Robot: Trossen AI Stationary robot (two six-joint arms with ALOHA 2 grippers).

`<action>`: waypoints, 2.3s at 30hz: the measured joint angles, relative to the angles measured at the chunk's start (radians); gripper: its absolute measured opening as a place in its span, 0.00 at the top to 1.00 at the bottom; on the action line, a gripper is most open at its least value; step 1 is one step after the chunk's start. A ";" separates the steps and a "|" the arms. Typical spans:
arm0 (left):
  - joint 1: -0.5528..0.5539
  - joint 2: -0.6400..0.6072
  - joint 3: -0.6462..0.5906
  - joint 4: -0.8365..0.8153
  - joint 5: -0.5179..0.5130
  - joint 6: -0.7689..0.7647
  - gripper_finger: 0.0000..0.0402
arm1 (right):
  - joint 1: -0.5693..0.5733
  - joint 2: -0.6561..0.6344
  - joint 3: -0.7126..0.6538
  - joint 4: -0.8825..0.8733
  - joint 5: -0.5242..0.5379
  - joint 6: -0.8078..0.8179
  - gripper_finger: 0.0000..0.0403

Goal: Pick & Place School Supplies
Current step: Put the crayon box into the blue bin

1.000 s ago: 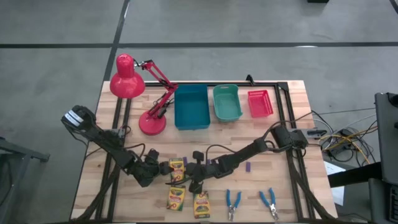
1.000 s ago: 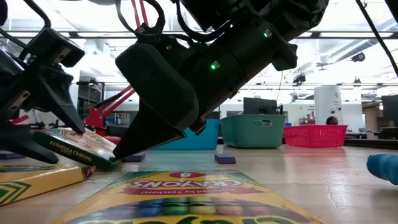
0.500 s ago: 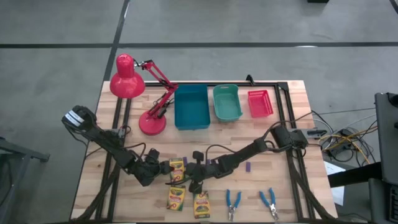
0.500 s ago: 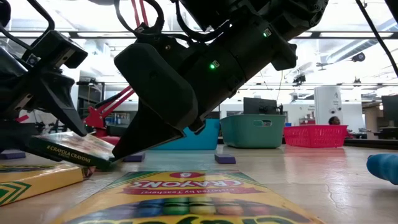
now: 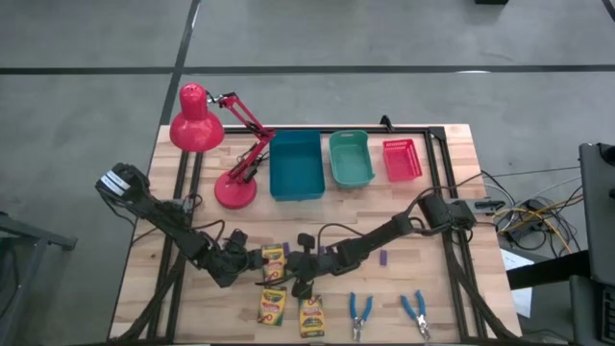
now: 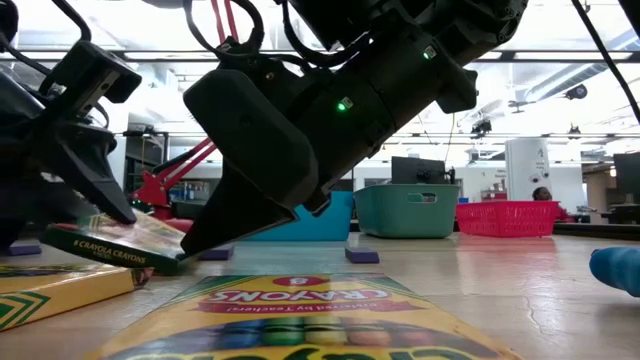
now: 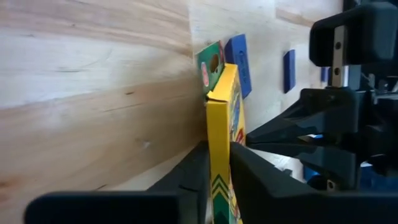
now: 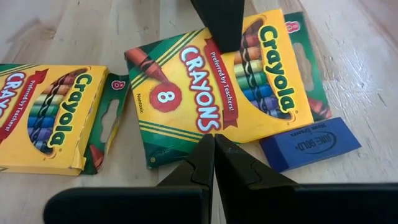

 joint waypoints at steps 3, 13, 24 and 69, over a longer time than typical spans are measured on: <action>0.000 0.000 0.000 0.004 -0.005 0.002 0.90 | 0.000 0.000 0.000 -0.001 0.000 0.000 0.98; 0.000 0.000 0.000 0.008 -0.006 -0.004 0.89 | 0.001 0.000 0.000 0.003 0.016 -0.004 0.98; 0.001 -0.001 -0.002 0.016 -0.008 -0.013 0.90 | 0.000 -0.065 0.011 0.006 0.052 -0.036 0.98; 0.032 -0.326 0.072 0.013 -0.459 0.825 0.90 | 0.000 -0.533 -0.030 -0.495 0.656 -0.060 0.98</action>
